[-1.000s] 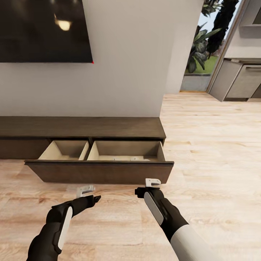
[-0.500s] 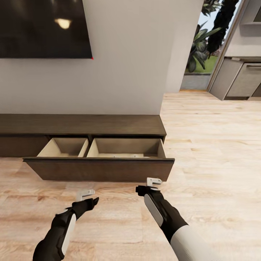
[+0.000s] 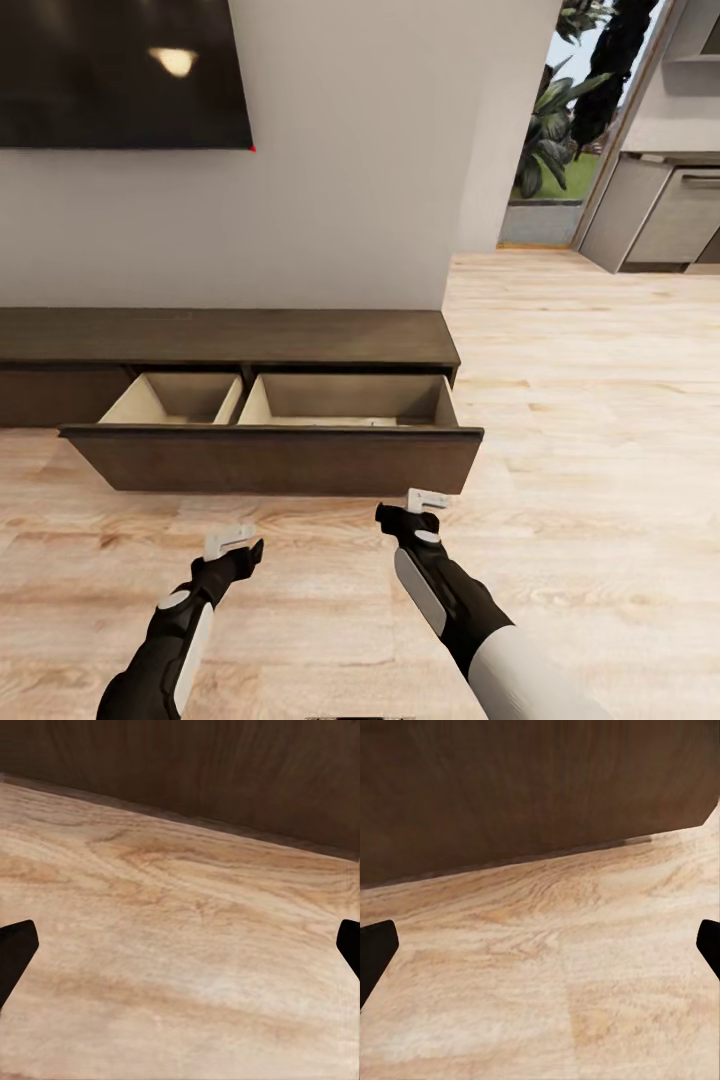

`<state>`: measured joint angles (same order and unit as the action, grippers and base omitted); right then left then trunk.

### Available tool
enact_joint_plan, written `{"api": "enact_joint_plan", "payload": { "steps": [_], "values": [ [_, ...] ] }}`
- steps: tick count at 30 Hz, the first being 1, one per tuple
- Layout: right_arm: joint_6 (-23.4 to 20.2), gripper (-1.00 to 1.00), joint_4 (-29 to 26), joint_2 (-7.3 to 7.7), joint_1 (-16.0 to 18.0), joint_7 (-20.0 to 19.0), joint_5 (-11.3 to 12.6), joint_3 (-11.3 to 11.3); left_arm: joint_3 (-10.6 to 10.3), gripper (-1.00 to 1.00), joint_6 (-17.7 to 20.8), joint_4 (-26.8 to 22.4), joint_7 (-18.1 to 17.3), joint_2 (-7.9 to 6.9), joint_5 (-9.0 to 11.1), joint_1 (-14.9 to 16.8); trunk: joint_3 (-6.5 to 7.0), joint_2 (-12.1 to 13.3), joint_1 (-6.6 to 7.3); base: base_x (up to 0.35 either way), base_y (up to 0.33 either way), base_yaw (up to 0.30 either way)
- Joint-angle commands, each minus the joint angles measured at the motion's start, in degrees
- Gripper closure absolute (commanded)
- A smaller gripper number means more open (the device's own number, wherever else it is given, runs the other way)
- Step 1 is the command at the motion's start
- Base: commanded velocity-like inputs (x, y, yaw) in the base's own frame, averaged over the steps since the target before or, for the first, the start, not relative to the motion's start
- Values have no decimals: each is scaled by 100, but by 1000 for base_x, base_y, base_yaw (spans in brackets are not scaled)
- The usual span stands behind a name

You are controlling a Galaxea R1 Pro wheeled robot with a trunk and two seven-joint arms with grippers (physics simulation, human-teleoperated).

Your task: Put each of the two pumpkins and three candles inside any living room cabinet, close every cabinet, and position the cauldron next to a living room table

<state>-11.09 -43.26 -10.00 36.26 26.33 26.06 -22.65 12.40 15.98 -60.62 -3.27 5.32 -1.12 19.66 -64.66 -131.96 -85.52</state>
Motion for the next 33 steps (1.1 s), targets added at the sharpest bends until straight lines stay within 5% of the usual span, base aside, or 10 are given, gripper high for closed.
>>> {"api": "enact_joint_plan", "payload": {
  "steps": [1, 5, 14, 22, 33],
  "values": [
    [23, -100, -4, 0, 2, 35, 20, -14, 23, -100, -11, -4, -34, 6, -11, 3, -23, -44, -22, 0, 0, 0],
    [102, -100, 29, 0, -26, 30, 15, -23, 12, -100, -293, 74, -33, 14, -11, 3, -95, -204, -109, 0, 0, 0],
    [241, -100, 45, 286, -248, 7, 3, -62, 1, -100, -1311, 619, 212, 67, -17, 11, -257, -565, -307, 0, 0, 0],
    [952, -100, 54, 406, -311, -70, -588, -405, -9, -100, -1411, 693, 688, 96, -12, 12, -400, -886, -483, 0, 0, 0],
    [1064, -100, 81, 408, -314, -105, -668, -463, -107, -100, -1591, 694, 705, 96, -9, 12, -619, -1134, -628, 0, 0, 0]
  ]
}}
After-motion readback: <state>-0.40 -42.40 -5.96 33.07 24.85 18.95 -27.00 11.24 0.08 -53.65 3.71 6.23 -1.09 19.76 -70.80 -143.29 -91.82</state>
